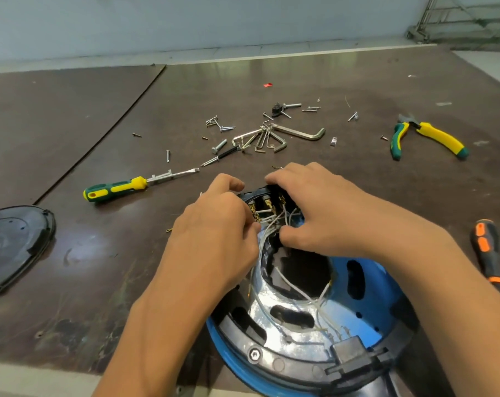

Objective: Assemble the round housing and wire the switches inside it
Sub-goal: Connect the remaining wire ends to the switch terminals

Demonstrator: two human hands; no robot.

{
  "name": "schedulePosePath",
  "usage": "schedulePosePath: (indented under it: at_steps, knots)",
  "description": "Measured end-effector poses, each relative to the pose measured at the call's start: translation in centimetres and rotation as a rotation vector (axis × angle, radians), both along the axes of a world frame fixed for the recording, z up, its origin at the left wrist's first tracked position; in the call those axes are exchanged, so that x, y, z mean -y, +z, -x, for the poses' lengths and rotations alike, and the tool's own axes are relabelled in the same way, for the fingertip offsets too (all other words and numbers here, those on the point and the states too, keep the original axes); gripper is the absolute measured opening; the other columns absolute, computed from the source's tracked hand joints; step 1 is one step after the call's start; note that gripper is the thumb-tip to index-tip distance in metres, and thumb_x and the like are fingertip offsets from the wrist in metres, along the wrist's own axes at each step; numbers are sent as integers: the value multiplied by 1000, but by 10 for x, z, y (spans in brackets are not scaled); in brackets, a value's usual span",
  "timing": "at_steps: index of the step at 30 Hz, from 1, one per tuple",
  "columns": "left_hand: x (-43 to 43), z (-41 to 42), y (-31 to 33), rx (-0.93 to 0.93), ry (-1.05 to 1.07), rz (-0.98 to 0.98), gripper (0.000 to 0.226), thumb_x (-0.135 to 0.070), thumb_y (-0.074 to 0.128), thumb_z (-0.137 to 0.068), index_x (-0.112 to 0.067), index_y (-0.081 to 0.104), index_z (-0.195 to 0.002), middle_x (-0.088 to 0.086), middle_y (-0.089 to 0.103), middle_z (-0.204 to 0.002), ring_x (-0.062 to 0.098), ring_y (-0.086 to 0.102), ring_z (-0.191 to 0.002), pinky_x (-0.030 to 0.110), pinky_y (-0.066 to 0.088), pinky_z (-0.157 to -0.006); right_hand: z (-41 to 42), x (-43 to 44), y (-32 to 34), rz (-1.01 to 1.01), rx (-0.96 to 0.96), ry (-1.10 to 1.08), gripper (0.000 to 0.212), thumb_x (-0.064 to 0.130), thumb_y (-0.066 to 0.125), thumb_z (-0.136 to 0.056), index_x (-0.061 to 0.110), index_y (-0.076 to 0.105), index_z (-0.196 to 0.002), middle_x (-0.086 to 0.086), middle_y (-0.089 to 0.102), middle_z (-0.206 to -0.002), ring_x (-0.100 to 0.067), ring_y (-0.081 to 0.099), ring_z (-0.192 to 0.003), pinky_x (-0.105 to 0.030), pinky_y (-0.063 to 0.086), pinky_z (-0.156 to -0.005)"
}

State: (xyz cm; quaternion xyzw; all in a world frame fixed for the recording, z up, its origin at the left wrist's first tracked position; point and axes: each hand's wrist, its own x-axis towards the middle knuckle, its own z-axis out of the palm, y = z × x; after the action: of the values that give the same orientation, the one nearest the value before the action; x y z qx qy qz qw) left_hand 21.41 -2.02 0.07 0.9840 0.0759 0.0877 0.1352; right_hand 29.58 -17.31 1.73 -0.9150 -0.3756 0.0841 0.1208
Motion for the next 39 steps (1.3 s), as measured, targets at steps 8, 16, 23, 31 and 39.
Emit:
schedulePosePath:
  at_steps: [8,16,23,31,39]
  knots:
    - [9,11,-4,-8,-67,13,19,-33,61,-91,-24,77,-86,-19,43,-139,13,55,-114,37,50,-82,8,10,-6,62,-34,-60,64,62,65,-79,27,47,-130,2,48,-117,-22,44,-110,-48,48,-93]
    - [9,14,-3,-58,-34,-51,18,-36,59,-93,-28,75,-94,-21,40,-138,17,55,-104,30,41,-67,3,9,-12,-85,-24,-77,51,66,67,-78,32,57,-115,11,50,-100,-15,51,-96,-37,46,-75]
    - [8,13,-4,-65,-41,51,16,-32,61,-93,-27,76,-94,-15,46,-134,25,58,-101,41,51,-81,3,10,-16,-111,-8,-65,55,64,67,-81,33,55,-124,10,56,-110,-14,53,-102,-36,44,-78]
    - [8,12,-2,-61,-34,44,17,-28,62,-93,-24,78,-96,-9,48,-137,24,56,-111,40,49,-90,3,11,-16,-162,-15,-74,53,61,70,-79,34,57,-122,13,60,-110,-10,55,-100,-34,42,-77]
    - [11,12,2,-70,-23,27,18,-28,62,-94,-25,79,-98,-8,50,-137,18,54,-114,30,43,-90,1,11,-20,-171,4,-72,51,61,68,-80,35,57,-121,14,59,-108,-9,53,-97,-32,38,-75]
